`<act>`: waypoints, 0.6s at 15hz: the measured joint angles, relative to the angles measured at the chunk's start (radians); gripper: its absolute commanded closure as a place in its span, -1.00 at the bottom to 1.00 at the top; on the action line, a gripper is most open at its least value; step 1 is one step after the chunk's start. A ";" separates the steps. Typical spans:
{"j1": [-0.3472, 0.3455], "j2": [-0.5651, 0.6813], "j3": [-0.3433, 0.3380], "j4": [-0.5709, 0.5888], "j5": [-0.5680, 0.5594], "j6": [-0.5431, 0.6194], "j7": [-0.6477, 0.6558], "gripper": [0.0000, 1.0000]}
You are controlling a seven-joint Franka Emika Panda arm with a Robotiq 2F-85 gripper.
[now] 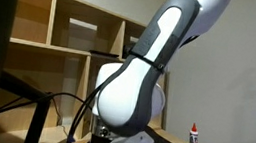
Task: Move the mouse to the right side of the keyboard
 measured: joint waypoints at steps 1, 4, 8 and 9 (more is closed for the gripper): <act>-0.026 -0.051 0.005 -0.027 0.005 -0.008 -0.014 0.09; -0.090 -0.214 -0.029 -0.110 -0.009 -0.082 -0.011 0.09; -0.208 -0.418 -0.072 -0.211 -0.002 -0.192 -0.022 0.09; -0.240 -0.469 -0.086 -0.234 -0.001 -0.211 -0.023 0.09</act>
